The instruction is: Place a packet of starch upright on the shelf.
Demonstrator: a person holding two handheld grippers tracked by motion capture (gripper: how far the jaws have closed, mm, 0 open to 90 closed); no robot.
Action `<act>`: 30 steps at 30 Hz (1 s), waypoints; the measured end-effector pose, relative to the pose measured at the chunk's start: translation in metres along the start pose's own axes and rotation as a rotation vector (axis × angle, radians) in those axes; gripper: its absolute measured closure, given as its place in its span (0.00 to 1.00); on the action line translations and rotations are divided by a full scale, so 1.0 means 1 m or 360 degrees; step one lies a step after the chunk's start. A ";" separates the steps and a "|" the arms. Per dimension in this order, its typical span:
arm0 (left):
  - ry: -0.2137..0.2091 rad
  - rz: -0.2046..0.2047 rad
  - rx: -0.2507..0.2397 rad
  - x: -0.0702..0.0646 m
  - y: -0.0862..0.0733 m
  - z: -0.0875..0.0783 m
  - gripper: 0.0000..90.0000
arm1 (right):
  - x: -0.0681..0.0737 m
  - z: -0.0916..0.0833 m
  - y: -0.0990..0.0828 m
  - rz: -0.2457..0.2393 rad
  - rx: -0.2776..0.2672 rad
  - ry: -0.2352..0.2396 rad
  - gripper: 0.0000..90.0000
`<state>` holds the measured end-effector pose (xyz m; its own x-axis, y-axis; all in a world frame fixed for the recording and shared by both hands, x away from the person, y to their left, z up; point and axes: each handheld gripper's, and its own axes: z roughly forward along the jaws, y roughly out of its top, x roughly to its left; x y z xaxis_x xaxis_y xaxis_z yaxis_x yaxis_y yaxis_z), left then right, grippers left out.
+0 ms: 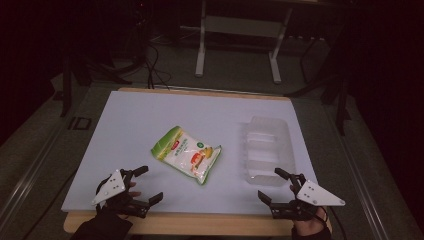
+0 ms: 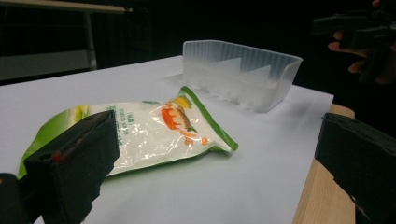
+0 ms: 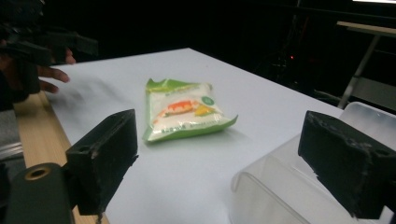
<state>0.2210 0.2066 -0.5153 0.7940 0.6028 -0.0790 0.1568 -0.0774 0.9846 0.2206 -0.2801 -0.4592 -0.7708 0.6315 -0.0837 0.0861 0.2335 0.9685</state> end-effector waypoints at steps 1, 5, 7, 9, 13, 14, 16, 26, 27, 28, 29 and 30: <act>0.0000 0.0000 0.0000 0.000 0.000 0.000 0.00 | 0.000 0.000 0.000 0.0000 0.0000 0.0000 0.13; -0.0042 0.0012 0.0019 -0.004 0.000 0.002 0.00 | 0.003 0.000 0.002 -0.0007 0.0014 0.0005 0.13; -0.0061 0.0008 0.0027 -0.004 0.000 0.002 0.00 | 0.003 -0.002 0.004 0.0038 -0.0004 0.0038 0.13; -0.0101 -0.0017 0.0063 -0.006 0.000 0.006 0.00 | 0.004 -0.003 0.004 0.0042 -0.0001 0.0047 0.12; -0.0172 -0.0042 0.0111 -0.012 0.004 0.010 0.00 | 0.006 -0.002 0.006 0.0035 -0.0025 0.0106 0.12; -0.0172 -0.0042 0.0111 -0.012 0.004 0.010 0.00 | 0.006 -0.002 0.006 0.0035 -0.0025 0.0106 0.12; -0.0182 -0.0026 0.0166 -0.019 0.011 0.013 0.00 | 0.010 -0.001 0.007 0.0025 -0.0028 0.0110 0.12; -0.0231 0.0005 0.0249 -0.025 0.042 0.022 0.00 | 0.013 -0.002 0.011 -0.0012 -0.0034 0.0113 0.12; -0.0201 0.0012 0.0249 -0.023 0.046 0.022 0.00 | 0.013 -0.002 0.011 -0.0018 -0.0038 0.0100 0.12; -0.0191 0.0010 0.0250 -0.021 0.049 0.023 0.00 | 0.013 -0.003 0.012 -0.0022 -0.0042 0.0099 0.12; -0.0169 0.0012 0.0242 -0.018 0.052 0.024 0.01 | 0.013 -0.003 0.012 -0.0018 -0.0045 0.0095 0.12; -0.0169 0.0012 0.0242 -0.018 0.052 0.024 0.01 | 0.013 -0.003 0.012 -0.0022 -0.0052 0.0087 0.12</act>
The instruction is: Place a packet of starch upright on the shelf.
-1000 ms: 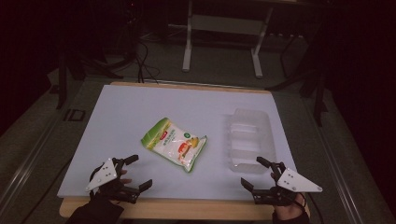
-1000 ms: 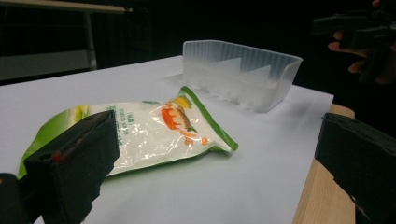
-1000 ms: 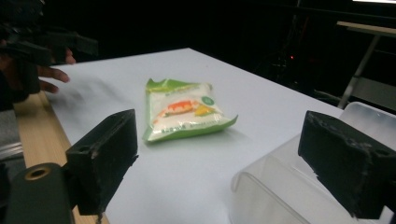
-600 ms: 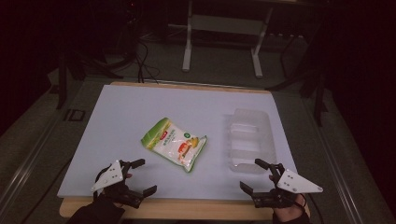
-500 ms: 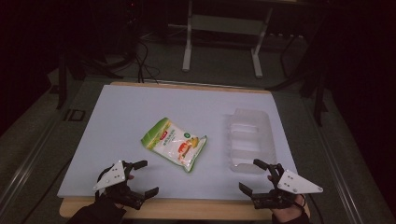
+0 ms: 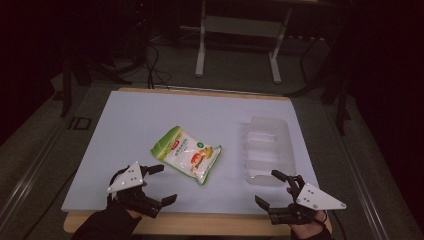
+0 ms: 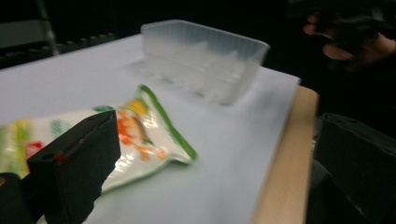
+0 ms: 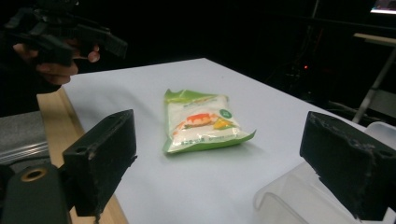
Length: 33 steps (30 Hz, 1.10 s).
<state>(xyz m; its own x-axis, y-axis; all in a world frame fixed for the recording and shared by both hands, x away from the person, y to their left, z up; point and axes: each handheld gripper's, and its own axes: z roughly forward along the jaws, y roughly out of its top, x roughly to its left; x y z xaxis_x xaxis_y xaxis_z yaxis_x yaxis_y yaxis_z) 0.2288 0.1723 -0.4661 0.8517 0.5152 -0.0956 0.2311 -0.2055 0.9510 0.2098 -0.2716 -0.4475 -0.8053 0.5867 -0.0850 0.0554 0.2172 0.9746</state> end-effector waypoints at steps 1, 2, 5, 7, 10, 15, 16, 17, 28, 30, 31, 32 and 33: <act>0.0041 -0.0008 -0.0003 0.007 0.005 0.001 0.01 | 0.000 0.000 0.000 0.0001 -0.0001 0.0001 0.12; 0.0041 -0.0008 -0.0003 0.007 0.005 0.001 0.01 | 0.000 -0.001 0.000 0.0004 -0.0003 0.0002 0.12; 0.0077 -0.0049 0.0007 0.020 0.011 0.003 0.01 | -0.001 -0.001 0.000 0.0006 -0.0004 -0.0006 0.12; 0.0121 -0.0055 0.0026 0.029 0.015 0.006 0.01 | -0.001 -0.001 0.000 0.0009 -0.0005 -0.0008 0.12; 0.0223 -0.0117 0.0024 0.049 0.023 0.013 0.01 | -0.002 -0.001 0.000 0.0015 -0.0006 -0.0014 0.12; 0.0281 -0.0142 0.0045 0.065 0.027 0.021 0.01 | -0.003 -0.002 0.000 0.0018 -0.0015 -0.0024 0.12; 0.0319 -0.0151 0.0067 0.070 0.027 0.024 0.01 | -0.003 -0.003 0.000 0.0023 -0.0014 -0.0025 0.13; 0.0317 -0.0154 0.0068 0.072 0.027 0.025 0.01 | -0.003 -0.003 0.000 0.0026 -0.0016 -0.0021 0.13; 0.0440 -0.0345 0.0215 0.116 0.002 0.043 0.05 | -0.003 -0.001 -0.001 0.0028 -0.0001 -0.0014 0.13; 0.0464 -0.0358 0.0276 0.124 -0.004 0.047 0.05 | -0.003 -0.001 -0.001 0.0036 -0.0001 -0.0008 0.13; 0.0473 -0.0373 0.0313 0.128 -0.006 0.049 0.05 | -0.003 -0.001 -0.001 0.0035 0.0002 -0.0009 0.13; 0.0488 -0.0390 0.0348 0.131 -0.009 0.052 0.05 | -0.003 -0.001 -0.001 0.0037 0.0002 -0.0007 0.13; 0.0485 -0.0404 0.0377 0.135 -0.012 0.054 0.05 | -0.003 -0.001 -0.001 0.0037 0.0004 -0.0004 0.15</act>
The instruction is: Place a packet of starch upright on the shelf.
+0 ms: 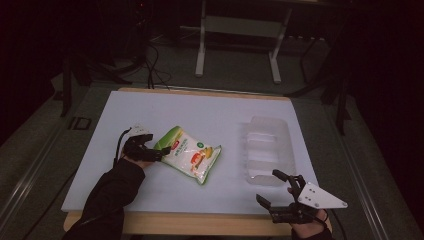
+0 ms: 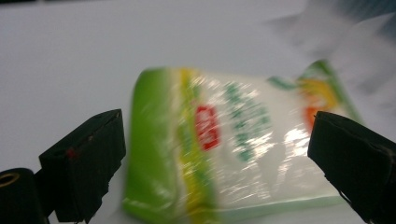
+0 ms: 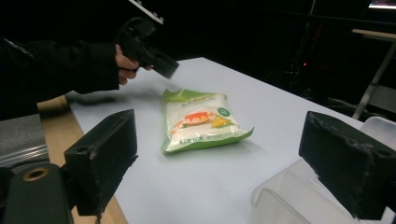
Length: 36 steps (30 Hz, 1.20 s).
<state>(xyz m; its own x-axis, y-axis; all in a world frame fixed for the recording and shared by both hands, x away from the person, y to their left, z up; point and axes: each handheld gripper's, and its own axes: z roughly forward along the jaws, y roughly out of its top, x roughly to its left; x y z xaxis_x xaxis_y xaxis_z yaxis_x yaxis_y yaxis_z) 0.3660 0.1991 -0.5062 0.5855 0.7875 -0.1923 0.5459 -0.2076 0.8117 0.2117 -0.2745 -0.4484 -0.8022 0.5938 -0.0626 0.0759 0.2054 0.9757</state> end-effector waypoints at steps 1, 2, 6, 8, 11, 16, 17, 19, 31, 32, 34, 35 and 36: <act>0.0016 -0.0006 0.0028 0.002 -0.001 0.004 0.05 | 0.000 0.000 0.000 -0.0002 -0.0002 0.0001 0.15; 0.0033 -0.0005 0.0042 0.003 -0.003 0.007 0.05 | 0.000 0.000 0.000 0.0001 -0.0001 0.0003 0.15; 0.0076 -0.0021 0.0142 0.010 -0.007 0.021 0.07 | -0.001 0.000 -0.001 0.0001 -0.0001 0.0005 0.15; 0.0081 -0.0040 0.0179 0.011 -0.009 0.027 0.07 | -0.001 0.000 -0.001 0.0002 -0.0002 0.0006 0.15; 0.0105 -0.0039 0.0231 0.012 -0.011 0.035 0.11 | -0.001 -0.001 -0.001 0.0007 -0.0001 0.0006 0.15; 0.0134 -0.0019 0.0261 0.008 -0.012 0.038 0.16 | -0.001 -0.001 -0.001 0.0011 0.0001 0.0006 0.15; 0.0113 -0.0013 0.0259 0.006 -0.013 0.037 0.17 | -0.002 -0.001 -0.001 0.0010 0.0002 0.0006 0.15; 0.0105 0.0031 0.0269 0.000 -0.015 0.037 0.18 | -0.001 -0.001 -0.001 0.0009 0.0004 0.0007 0.15; 0.0164 0.0091 0.0244 -0.032 -0.018 0.039 0.81 | -0.001 0.001 -0.001 0.0020 0.0010 0.0012 0.15; 0.0160 0.0083 0.0241 -0.032 -0.018 0.040 0.84 | -0.001 0.001 -0.001 0.0023 0.0010 0.0013 0.15; 0.0158 0.0072 0.0257 -0.032 -0.016 0.040 0.88 | -0.001 0.001 -0.001 0.0027 0.0009 0.0011 0.15; 0.0148 0.0059 0.0260 -0.031 -0.015 0.040 0.89 | -0.002 0.001 -0.001 0.0031 0.0007 0.0013 0.16; 0.0139 0.0052 0.0265 -0.030 -0.014 0.040 0.90 | -0.002 0.000 -0.001 0.0036 0.0009 0.0009 0.16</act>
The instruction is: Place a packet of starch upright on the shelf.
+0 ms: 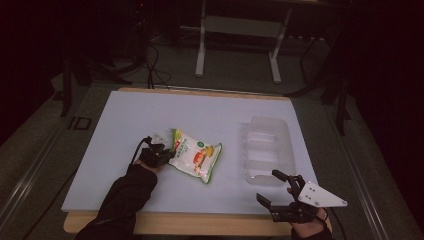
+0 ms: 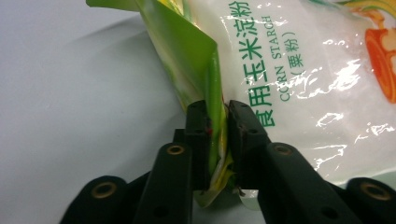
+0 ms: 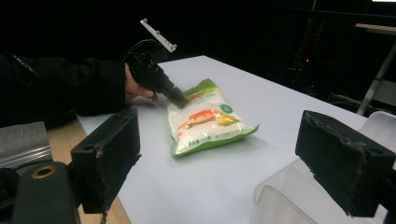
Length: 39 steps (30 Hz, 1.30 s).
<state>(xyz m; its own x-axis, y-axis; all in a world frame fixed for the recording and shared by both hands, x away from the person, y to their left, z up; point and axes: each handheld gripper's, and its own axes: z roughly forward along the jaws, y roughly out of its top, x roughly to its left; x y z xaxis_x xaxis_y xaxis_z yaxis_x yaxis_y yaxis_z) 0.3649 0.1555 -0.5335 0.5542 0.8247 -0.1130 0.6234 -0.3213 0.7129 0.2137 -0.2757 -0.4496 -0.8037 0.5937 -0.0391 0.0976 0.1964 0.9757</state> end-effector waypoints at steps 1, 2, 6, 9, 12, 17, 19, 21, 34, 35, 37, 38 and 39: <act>-0.0002 -0.0002 0.0001 0.000 0.001 0.000 0.91 | -0.001 0.000 0.000 0.0003 -0.0001 -0.0001 0.16; -0.0003 0.0004 0.0002 0.000 0.001 -0.001 0.91 | -0.001 0.000 0.000 0.0008 0.0001 -0.0002 0.16; -0.0034 -0.0016 -0.0012 0.001 0.005 -0.007 0.92 | -0.002 0.000 -0.001 0.0012 -0.0001 -0.0014 0.16; -0.0045 0.0007 -0.0036 0.000 0.010 -0.012 0.92 | -0.003 -0.001 -0.001 0.0020 -0.0003 -0.0030 0.16; -0.0048 0.0020 -0.0067 -0.002 0.015 -0.018 0.93 | -0.004 -0.002 0.000 0.0024 -0.0010 -0.0046 0.16; -0.0063 0.0086 -0.0117 -0.010 0.027 -0.030 0.94 | -0.005 -0.002 0.000 0.0030 -0.0010 -0.0064 0.16; -0.0064 0.0112 -0.0138 -0.013 0.033 -0.035 0.94 | -0.005 -0.003 0.000 0.0031 -0.0007 -0.0077 0.16; -0.0075 0.0130 -0.0166 -0.017 0.039 -0.040 0.94 | -0.006 -0.003 0.000 0.0038 -0.0015 -0.0084 0.17; -0.0105 0.0239 -0.0243 -0.040 0.066 -0.051 0.95 | -0.012 -0.007 0.001 0.0055 -0.0022 -0.0170 0.24; -0.0105 0.0239 -0.0243 -0.040 0.066 -0.051 0.95 | -0.012 -0.007 0.001 0.0055 -0.0022 -0.0170 0.24; -0.0121 0.0276 -0.0251 -0.047 0.072 -0.054 0.95 | -0.012 -0.008 0.001 0.0058 -0.0020 -0.0171 0.25; -0.0140 0.0280 -0.0252 -0.050 0.073 -0.054 0.95 | -0.012 -0.008 0.001 0.0059 -0.0016 -0.0169 0.25; -0.0154 0.0300 -0.0250 -0.052 0.075 -0.055 0.95 | -0.012 -0.008 0.001 0.0063 -0.0006 -0.0167 0.25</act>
<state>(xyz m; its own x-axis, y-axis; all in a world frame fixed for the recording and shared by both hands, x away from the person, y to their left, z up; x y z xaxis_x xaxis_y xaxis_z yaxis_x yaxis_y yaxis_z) 0.3523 0.1144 -0.4361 0.7073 0.7064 -0.0282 0.4150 -0.3826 0.8255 0.2193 -0.2888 -0.4468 -0.7332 0.6796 -0.0227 0.1258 0.1683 0.9777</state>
